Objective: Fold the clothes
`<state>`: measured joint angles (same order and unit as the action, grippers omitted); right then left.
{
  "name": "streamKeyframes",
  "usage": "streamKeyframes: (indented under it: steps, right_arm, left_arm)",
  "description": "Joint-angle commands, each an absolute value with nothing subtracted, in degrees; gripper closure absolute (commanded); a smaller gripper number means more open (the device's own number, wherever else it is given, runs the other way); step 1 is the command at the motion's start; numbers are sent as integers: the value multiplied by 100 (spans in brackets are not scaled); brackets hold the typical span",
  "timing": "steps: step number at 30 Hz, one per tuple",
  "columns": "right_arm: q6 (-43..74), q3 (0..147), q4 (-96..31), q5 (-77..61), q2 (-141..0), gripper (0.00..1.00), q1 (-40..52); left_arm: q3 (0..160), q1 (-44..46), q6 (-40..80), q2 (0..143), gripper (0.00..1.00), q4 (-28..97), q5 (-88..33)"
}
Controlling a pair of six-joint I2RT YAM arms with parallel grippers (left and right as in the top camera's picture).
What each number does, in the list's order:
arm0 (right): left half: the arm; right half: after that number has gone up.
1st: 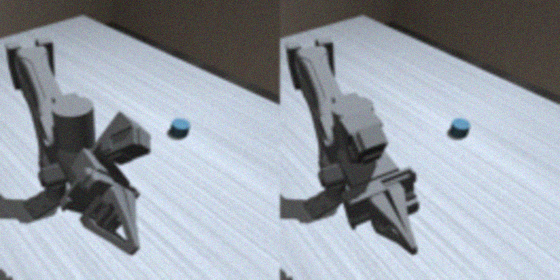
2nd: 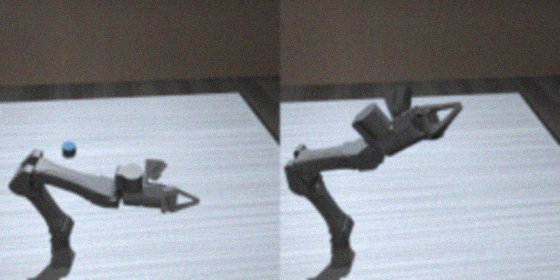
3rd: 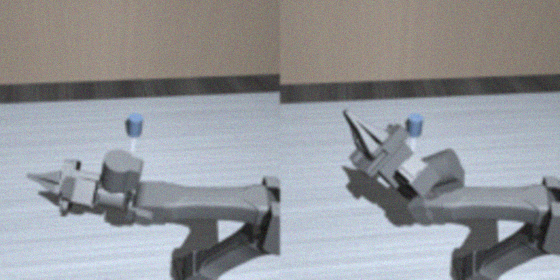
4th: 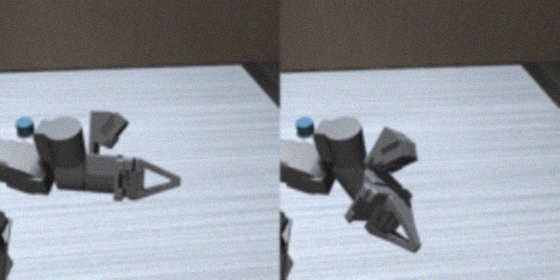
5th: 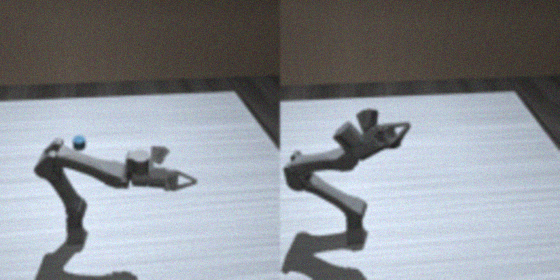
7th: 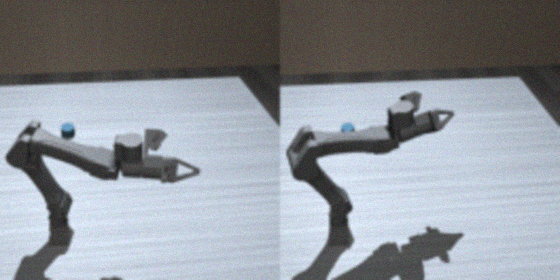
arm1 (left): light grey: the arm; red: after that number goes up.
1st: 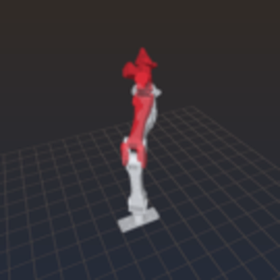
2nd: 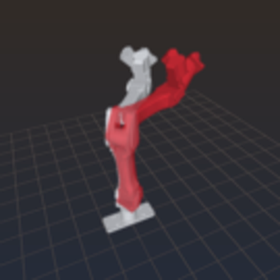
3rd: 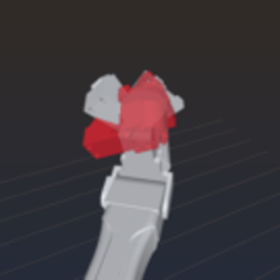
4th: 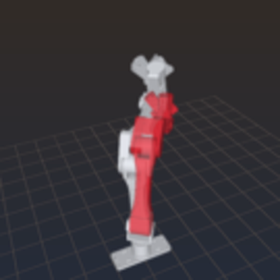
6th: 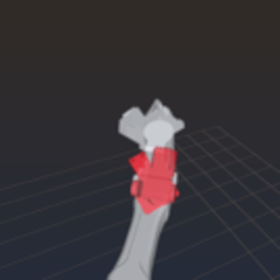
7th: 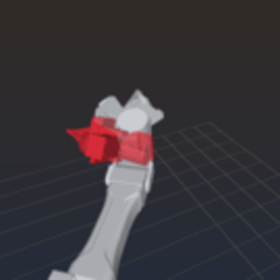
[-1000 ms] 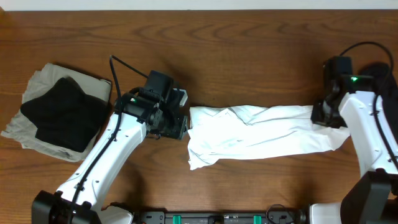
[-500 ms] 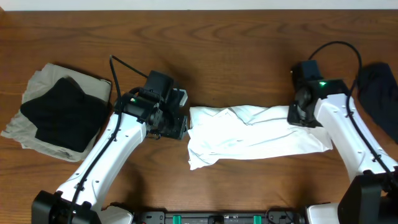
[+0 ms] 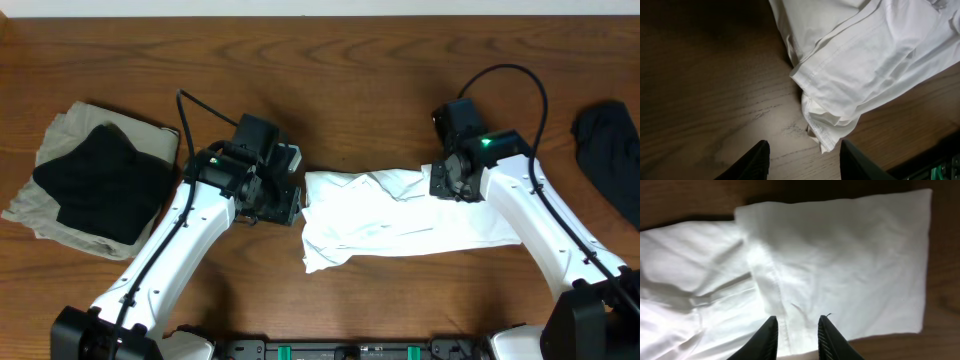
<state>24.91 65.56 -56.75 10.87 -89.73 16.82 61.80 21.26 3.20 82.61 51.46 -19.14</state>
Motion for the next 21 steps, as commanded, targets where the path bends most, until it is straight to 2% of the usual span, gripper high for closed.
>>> streamKeyframes:
  steps: [1, 7, 11, 16, 21]
  right_arm:
    - [2333, 6528, -5653, 974, -8927, 74, 1780]
    - [2495, 6528, -5749, 1426, -8927, 74, 1645]
    - [2569, 6525, -5972, 1686, -8927, 78, 1455]
    - [2565, 6479, -6055, 1739, -8927, 77, 1164]
    - [2381, 6479, -6075, 1734, -8927, 77, 834]
  left_arm:
    - [6237, 2117, 351, 8228, 54, 5183, -1949]
    - [6237, 2117, 351, 8228, 54, 5188, -1949]
    - [6237, 2119, 349, 8230, 52, 5205, -2069]
    - [6154, 2134, 357, 8278, 34, 5046, -2259]
    - [6053, 2134, 355, 8621, 31, 4912, -2515]
